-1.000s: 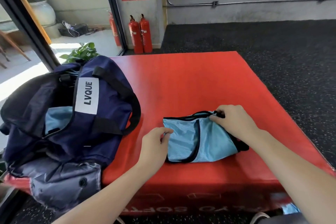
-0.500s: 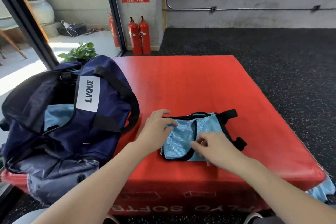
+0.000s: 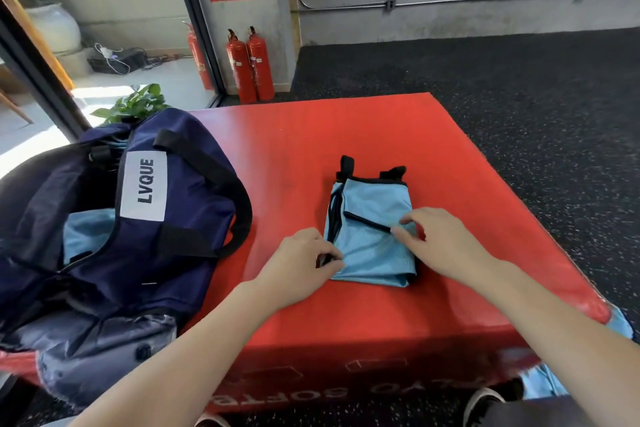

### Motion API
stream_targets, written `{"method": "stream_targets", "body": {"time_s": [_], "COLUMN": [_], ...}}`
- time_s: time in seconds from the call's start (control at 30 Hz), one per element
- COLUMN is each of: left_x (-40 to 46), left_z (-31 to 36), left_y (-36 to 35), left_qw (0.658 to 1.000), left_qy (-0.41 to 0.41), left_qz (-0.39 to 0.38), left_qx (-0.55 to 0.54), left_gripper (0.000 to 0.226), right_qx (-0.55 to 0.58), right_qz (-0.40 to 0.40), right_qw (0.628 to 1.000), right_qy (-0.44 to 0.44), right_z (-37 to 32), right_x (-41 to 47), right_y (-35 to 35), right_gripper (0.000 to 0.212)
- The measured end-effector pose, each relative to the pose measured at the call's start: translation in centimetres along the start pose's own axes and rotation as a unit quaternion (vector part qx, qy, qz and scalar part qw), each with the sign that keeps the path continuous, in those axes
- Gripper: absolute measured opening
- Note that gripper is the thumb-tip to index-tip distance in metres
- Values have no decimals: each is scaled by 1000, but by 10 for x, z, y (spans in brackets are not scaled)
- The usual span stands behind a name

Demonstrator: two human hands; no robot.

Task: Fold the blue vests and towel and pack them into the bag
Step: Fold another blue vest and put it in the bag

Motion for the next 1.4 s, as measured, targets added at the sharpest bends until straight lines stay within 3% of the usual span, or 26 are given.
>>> {"method": "stream_targets", "body": {"time_s": [0.1,0.23,0.4,0.5,0.6,0.77,0.83,0.93,1.03,1.27,1.4], "left_x": [1,1,-1,-1,-2,-1,-2,-2,-2,-6,-5], "left_z": [4,10,8,8,8,14,15,17,22,33,36], "left_y": [2,-3,-5,-5,-6,-2,1,2,8,21,22], "left_qw": [999,996,995,995,995,997,999,999,997,990,974], "left_qy": [-36,-85,-85,-80,-70,-66,-47,-40,-50,-6,32], "left_qz": [15,-33,-52,-57,-68,-16,8,35,66,129,166], "left_qx": [9,9,8,11,23,25,15,2,0,-57,-148], "left_gripper": [13,17,15,25,40,20,16,11,11,19,13], "right_qx": [46,48,58,52,65,127,99,8,-39,170,246], "right_qz": [-39,-94,-49,-44,-56,-53,-28,-26,-64,-107,-133], "right_qw": [995,983,983,983,985,984,988,993,994,980,960], "right_qy": [75,152,166,170,149,109,118,113,78,-5,-26], "right_z": [-25,-44,-47,-49,-49,-45,-46,-40,-30,-11,-6], "right_x": [-19,-40,-43,-43,-41,-36,-38,-43,-43,-37,-35], "right_y": [-7,-27,-30,-33,-30,-21,-17,-14,-11,21,26], "right_gripper": [43,38,20,28,24,8,12,37,31,8,11]}}
Point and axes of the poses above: each hand's wrist, its own x-axis towards the middle knuckle, its own y-axis out of the back of the hand, z = x × y, the point moved 7 cm from there along x, towards the middle knuckle, and after that the axes turned 11 degrees about -y, right-handed, at the moved point
